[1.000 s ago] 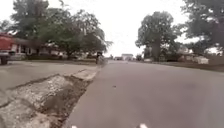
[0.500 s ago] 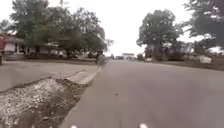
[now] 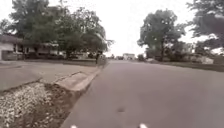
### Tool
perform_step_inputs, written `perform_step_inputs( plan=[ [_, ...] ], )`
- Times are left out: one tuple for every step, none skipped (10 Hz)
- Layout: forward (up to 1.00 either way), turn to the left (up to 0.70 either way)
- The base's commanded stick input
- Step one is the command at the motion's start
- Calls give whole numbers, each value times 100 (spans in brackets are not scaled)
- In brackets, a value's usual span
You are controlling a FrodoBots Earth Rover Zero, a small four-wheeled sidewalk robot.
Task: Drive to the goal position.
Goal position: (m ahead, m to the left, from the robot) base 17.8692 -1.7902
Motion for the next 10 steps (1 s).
perform_step_inputs(
  plan=[
    [100, 0],
    [100, 0],
    [100, 0],
    [100, 0],
    [100, 0],
    [100, 0],
    [100, 0],
    [100, 0],
    [100, 0],
    [100, 0]
  ],
)
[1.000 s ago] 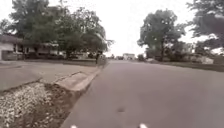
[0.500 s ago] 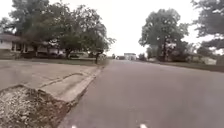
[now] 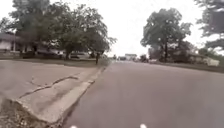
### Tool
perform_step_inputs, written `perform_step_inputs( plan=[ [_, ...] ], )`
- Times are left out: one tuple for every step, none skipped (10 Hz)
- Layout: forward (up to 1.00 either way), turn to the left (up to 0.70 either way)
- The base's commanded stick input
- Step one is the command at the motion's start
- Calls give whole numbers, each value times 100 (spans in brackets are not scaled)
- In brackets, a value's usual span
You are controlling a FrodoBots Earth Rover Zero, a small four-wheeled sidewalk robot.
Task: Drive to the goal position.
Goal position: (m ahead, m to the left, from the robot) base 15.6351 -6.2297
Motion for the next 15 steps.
perform_step_inputs(
  plan=[
    [100, 0],
    [100, 0],
    [100, 0],
    [100, 0],
    [100, 0],
    [100, 0],
    [100, 0],
    [100, 0],
    [100, 0],
    [100, 0],
    [100, 0],
    [100, 0],
    [100, 0],
    [100, 0],
    [100, 0]
  ],
)
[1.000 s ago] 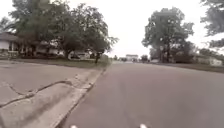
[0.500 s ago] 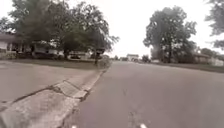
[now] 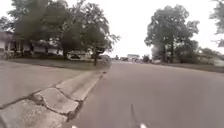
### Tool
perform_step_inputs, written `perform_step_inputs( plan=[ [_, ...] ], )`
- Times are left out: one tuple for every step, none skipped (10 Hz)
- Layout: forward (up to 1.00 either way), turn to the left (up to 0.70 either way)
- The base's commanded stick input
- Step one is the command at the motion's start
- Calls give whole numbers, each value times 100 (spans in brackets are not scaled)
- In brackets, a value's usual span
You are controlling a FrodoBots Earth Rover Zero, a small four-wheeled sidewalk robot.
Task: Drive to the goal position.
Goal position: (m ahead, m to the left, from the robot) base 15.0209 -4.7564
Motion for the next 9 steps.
perform_step_inputs(
  plan=[
    [100, 0],
    [100, -1],
    [100, -16],
    [100, -33],
    [100, -35],
    [100, -33],
    [100, -7],
    [100, 0],
    [100, 0]
  ],
)
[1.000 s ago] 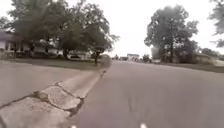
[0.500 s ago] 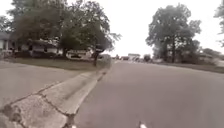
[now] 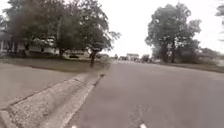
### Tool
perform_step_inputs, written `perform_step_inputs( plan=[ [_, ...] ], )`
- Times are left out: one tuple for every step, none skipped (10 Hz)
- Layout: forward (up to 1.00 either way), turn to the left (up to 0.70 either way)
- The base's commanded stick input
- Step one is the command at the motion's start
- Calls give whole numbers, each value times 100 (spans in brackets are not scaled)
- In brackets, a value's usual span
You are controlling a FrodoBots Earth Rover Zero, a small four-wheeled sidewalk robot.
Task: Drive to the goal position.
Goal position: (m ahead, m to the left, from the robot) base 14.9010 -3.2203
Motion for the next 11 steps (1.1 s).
perform_step_inputs(
  plan=[
    [100, 0],
    [100, 0],
    [100, 0],
    [100, 0],
    [100, 0],
    [100, 0],
    [100, 0],
    [100, 0],
    [100, 0],
    [100, 0],
    [100, 0]
  ],
)
